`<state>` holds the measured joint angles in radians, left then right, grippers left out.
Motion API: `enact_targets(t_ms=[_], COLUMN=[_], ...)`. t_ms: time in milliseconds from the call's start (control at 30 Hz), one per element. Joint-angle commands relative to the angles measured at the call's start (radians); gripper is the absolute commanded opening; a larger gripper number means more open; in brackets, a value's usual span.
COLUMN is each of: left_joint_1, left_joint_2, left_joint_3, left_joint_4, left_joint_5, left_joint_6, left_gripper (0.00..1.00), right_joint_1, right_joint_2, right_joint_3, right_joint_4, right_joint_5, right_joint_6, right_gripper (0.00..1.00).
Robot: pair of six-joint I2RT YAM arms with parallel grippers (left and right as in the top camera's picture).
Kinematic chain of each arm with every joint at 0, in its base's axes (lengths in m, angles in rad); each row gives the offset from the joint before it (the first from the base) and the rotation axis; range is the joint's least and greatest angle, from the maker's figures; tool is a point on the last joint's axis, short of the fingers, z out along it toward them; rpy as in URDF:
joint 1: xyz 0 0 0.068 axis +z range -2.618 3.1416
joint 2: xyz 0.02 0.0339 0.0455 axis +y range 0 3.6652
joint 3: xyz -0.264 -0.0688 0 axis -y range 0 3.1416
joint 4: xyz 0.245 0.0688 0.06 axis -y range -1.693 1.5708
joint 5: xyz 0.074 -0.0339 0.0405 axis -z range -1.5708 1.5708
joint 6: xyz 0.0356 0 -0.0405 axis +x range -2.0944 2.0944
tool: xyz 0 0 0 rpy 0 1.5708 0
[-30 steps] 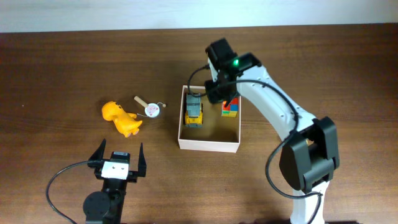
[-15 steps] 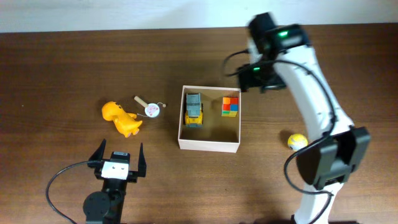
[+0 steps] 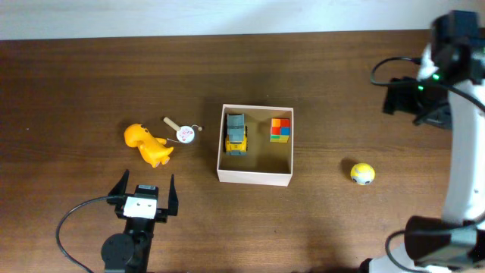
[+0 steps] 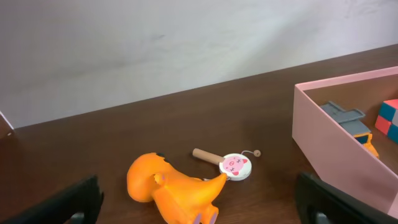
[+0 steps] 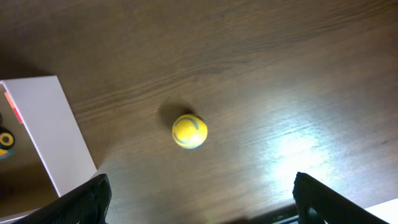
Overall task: Pack container
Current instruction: 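Raise the right gripper and move it over the yellow ball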
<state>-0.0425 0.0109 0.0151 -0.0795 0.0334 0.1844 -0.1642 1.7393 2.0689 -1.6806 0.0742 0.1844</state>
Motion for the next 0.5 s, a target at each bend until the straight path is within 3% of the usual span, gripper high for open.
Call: enact_targets(t_ms=[0,200,467], left_joint_1=[0.004,0.005,0.005], left_joint_2=[-0.005,-0.005,-0.005], left_joint_3=[-0.006,-0.006,-0.006], left_joint_4=[-0.001,-0.001,-0.001], left_joint_5=[-0.003,-0.003,-0.003], left_joint_6=[0.015,0.015,0.015], left_gripper=[0.99,0.99,0.99], right_joint_1=[0.0,0.001,0.0], right_joint_2=[-0.008,-0.042,-0.108], right_joint_3=[-0.045,-0.293,-0.76], right_joint_4=[0.002,0.107,0.431], right_joint_5=[-0.014,-0.02,-0.184], right_joint_6=[-0.001,-0.005,-0.085], right_gripper=[0.88,0.89,0.89])
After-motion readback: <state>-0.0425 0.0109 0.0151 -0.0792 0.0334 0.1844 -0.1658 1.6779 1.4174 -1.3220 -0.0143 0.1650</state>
